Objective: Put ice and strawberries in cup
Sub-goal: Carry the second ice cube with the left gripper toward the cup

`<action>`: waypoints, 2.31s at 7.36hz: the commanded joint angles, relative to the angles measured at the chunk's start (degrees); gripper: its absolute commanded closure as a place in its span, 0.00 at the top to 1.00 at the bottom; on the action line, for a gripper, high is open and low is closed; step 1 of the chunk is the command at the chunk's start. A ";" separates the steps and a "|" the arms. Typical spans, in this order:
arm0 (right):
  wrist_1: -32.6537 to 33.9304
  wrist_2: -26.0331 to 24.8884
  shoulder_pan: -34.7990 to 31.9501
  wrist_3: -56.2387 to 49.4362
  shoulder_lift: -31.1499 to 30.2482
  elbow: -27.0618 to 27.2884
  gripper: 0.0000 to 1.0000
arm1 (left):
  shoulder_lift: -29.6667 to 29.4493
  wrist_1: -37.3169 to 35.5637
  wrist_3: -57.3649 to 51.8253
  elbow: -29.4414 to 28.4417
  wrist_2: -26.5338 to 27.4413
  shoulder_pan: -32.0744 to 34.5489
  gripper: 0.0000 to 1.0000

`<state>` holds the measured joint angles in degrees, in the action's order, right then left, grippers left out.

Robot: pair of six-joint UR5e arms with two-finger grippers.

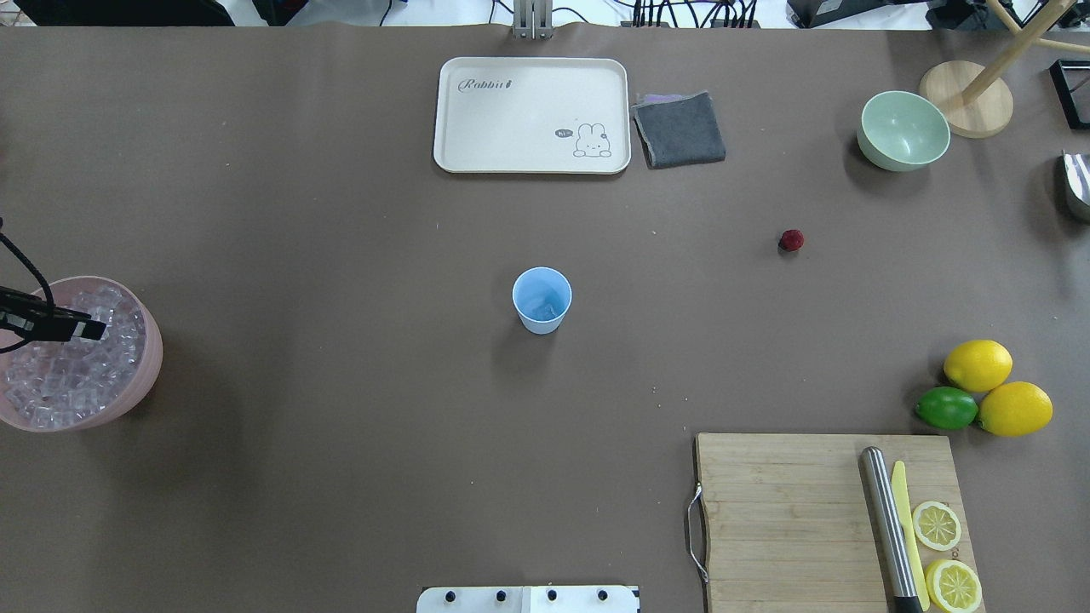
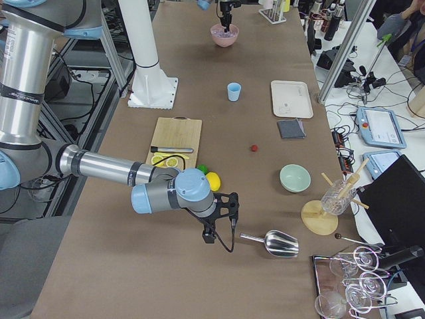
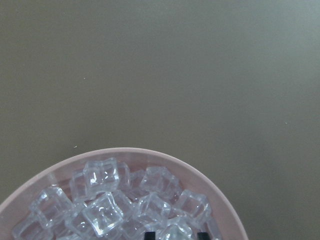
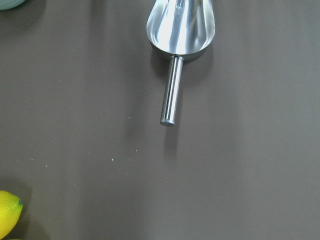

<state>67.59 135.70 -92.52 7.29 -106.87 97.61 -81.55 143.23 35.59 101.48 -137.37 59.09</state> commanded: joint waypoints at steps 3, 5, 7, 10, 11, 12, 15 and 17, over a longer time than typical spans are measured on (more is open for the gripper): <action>0.00 0.00 0.05 0.00 0.00 0.04 1.00 | -13.77 -6.46 5.86 -1.02 -4.93 1.48 0.00; 0.00 0.09 0.05 0.00 0.00 0.04 1.00 | -24.91 -6.38 15.96 -3.81 -2.39 -5.53 0.00; 0.00 0.09 0.14 0.00 0.00 0.04 1.00 | -32.58 -6.47 23.96 -5.94 10.03 -15.88 0.00; 0.00 0.09 0.14 0.00 -0.09 -0.05 1.00 | -40.51 -6.65 28.21 -10.59 20.80 -22.60 0.00; 0.00 0.09 0.14 -0.09 0.00 -0.05 1.00 | -42.53 -6.65 28.66 -12.00 22.48 -23.48 0.00; 0.00 0.00 0.32 -0.17 -0.09 -0.05 1.00 | -43.94 -6.47 31.10 -12.71 25.46 -25.15 0.00; 0.09 0.00 0.49 0.00 0.00 -0.57 1.00 | -45.71 -6.47 33.41 -13.15 29.97 -27.98 0.00; 0.08 0.18 0.58 0.00 0.00 -0.75 1.00 | -46.85 -6.12 33.41 -14.90 31.54 -27.98 0.00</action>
<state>67.68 135.81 -91.98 7.29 -106.88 96.97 -127.63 136.89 68.92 87.59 -107.09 31.17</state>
